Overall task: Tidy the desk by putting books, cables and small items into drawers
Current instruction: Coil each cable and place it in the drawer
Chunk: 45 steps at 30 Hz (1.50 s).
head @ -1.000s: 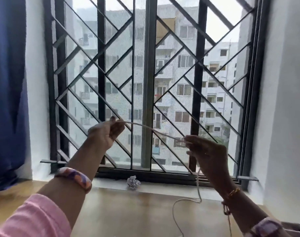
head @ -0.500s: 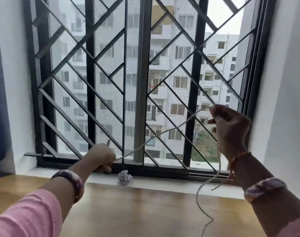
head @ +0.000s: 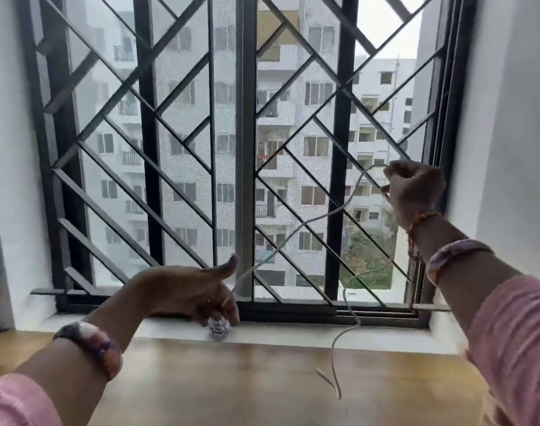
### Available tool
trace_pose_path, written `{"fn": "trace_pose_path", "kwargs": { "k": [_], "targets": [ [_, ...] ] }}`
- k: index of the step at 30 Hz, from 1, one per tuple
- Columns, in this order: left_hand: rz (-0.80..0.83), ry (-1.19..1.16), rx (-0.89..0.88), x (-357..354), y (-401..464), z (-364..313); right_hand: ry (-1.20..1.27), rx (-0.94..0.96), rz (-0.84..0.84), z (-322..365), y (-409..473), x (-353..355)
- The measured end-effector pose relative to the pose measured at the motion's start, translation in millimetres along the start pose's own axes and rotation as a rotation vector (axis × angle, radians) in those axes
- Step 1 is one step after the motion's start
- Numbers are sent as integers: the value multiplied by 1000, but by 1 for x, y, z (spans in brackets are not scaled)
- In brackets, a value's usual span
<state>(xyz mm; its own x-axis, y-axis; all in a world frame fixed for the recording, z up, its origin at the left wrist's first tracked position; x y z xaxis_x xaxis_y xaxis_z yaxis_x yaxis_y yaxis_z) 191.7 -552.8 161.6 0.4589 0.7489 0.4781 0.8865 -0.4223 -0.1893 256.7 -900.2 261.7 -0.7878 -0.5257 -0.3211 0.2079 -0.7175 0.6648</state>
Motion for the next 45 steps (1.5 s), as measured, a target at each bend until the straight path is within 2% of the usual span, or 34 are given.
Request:
{"fn": "trace_pose_path", "kwargs": {
  "k": [2, 4, 5, 6, 7, 10, 12, 15, 17, 19, 20, 22, 23, 24, 25, 26, 27, 28, 30, 32, 34, 35, 36, 39, 41, 44, 45],
  "targets": [
    [-51, 345, -30, -1, -5, -13, -70, 1, -12, -10, 5, 8],
    [-198, 691, -20, 2, -6, -31, -196, 44, 25, -19, 5, 20],
    [-290, 727, -24, 5, -9, -40, -273, 79, 61, -21, 2, 28],
    [-352, 638, -60, 9, -12, -49, -360, 119, 105, -25, -1, 37],
    [-363, 422, -128, 14, -17, -58, -443, 159, 147, -27, -5, 46],
    [-265, -623, -359, 25, -24, -84, -674, 275, 279, -39, -24, 73],
    [-359, -1129, -420, 33, -15, -100, -776, 456, 335, -51, -43, 87],
    [-693, -1494, -387, 38, 6, -124, -731, 771, 394, -60, -79, 102],
    [-879, -1518, -445, 37, 16, -131, -640, 922, 408, -55, -93, 110],
    [-1140, -1307, -484, 36, 25, -133, -549, 1012, 370, -45, -99, 114],
    [-1276, -1078, -450, 34, 30, -132, -505, 1037, 337, -40, -99, 115],
    [-1540, -458, -418, 25, 37, -120, -429, 1055, 269, -29, -94, 113],
    [-1604, -42, -472, 20, 42, -111, -399, 1025, 234, -21, -90, 112],
    [-1537, 422, -514, 13, 48, -105, -368, 968, 181, -11, -84, 110],
    [-1350, 799, -513, 1, 52, -100, -340, 890, 109, -2, -77, 108],
    [-1111, 994, -488, -14, 55, -95, -319, 807, 32, 7, -68, 106],
    [-865, 963, -433, -28, 56, -93, -316, 723, -23, 15, -58, 104],
    [-646, 775, -363, -42, 52, -93, -337, 639, -37, 21, -47, 101],
    [-261, 311, -267, -62, 42, -96, -453, 490, 38, 23, -26, 93],
    [125, -145, -315, -70, 25, -105, -578, 402, 153, 21, -16, 83],
    [327, -609, -473, -64, 11, -122, -633, 414, 255, 22, -24, 72],
    [317, -793, -531, -60, 5, -131, -643, 446, 283, 21, -32, 68],
    [230, -964, -537, -55, 1, -140, -650, 485, 297, 19, -40, 65],
    [-194, -1362, -390, -38, -5, -150, -655, 596, 313, 5, -63, 67],
    [-382, -1461, -313, -25, -12, -148, -646, 727, 304, 1, -79, 75],
    [-503, -1614, -330, -10, -12, -151, -544, 993, 326, 9, -114, 86],
    [-599, -1615, -335, -8, -10, -152, -484, 1062, 361, 14, -127, 87]
  ]
}}
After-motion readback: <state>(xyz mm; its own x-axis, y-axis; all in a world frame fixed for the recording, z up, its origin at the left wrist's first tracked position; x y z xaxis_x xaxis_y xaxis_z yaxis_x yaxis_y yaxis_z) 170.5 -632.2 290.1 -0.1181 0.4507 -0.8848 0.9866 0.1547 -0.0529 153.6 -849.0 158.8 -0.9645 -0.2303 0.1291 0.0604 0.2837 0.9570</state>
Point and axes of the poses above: each hand's wrist, its own y-axis towards the middle knuckle, its own x-axis out of the back of the hand, z = x × y, the point moved 1 cm from there along y, towards the middle knuckle, and after that the axes turned 13 degrees about -z, right-handed, at the moved point
